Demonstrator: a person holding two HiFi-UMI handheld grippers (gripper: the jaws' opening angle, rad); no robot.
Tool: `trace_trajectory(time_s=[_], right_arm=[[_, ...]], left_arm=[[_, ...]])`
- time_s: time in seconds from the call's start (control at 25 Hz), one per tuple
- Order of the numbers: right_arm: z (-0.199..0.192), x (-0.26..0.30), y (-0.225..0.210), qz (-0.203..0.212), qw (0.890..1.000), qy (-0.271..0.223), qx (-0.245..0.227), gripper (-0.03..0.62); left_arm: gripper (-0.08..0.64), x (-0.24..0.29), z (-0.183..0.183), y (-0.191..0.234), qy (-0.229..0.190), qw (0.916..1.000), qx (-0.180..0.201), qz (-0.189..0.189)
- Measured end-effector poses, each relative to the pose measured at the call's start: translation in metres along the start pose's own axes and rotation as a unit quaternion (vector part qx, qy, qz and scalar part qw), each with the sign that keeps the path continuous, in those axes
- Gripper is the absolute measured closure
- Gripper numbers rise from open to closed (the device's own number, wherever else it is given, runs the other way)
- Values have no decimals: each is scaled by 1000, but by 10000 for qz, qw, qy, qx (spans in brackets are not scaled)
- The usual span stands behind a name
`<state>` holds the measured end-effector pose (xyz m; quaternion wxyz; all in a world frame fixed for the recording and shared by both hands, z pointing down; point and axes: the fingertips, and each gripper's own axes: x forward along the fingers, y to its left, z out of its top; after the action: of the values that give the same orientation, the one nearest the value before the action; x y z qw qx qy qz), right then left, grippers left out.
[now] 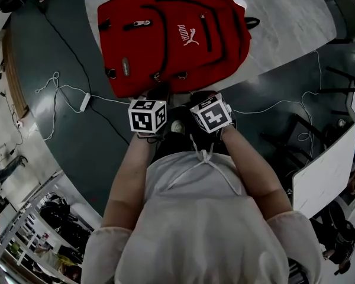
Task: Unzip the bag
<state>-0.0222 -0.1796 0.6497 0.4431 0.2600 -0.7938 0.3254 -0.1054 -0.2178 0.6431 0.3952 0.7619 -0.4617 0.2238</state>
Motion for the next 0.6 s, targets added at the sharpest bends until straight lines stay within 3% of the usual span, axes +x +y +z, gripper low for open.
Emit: trace_trajectory(time_s=[0.44, 0.6], right_arm=[[-15, -21, -52, -552, 9985, 58, 22, 565], [-17, -29, -70, -731, 9973, 69, 97, 565]], left_arm=[[537, 1, -1, -1, 114, 9976, 618, 298], [537, 0, 0, 0, 128, 9971, 670, 334]])
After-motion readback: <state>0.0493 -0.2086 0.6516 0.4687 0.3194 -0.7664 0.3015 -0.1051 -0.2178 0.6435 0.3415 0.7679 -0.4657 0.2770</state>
